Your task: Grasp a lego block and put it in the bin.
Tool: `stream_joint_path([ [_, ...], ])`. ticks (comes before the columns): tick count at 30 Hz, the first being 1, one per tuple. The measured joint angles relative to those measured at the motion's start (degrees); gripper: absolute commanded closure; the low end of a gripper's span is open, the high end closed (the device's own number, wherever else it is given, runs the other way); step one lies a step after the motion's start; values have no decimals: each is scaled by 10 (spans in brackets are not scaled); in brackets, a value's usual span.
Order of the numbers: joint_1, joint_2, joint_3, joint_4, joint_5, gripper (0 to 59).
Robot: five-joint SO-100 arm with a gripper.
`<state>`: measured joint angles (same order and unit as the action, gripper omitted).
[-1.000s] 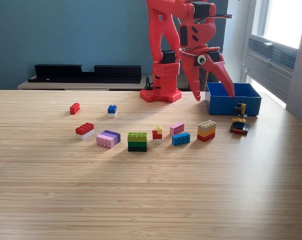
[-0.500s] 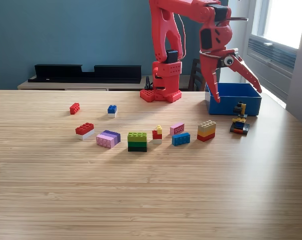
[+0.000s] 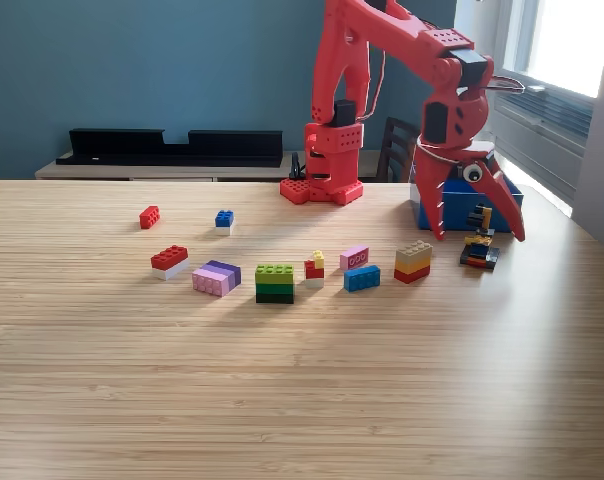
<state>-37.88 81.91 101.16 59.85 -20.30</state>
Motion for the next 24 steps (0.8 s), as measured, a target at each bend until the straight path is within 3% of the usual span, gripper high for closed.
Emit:
stream_joint_path([
  [4, 0, -37, -23, 0, 8, 189],
  [6, 0, -50, -40, 1, 17, 242],
  [10, 0, -66, -62, 1, 30, 519],
  [12, 0, -69, -69, 1, 40, 586],
  [20, 0, -71, -83, 0, 92, 586],
  [24, 0, -71, -106, 29, 122, 586],
])
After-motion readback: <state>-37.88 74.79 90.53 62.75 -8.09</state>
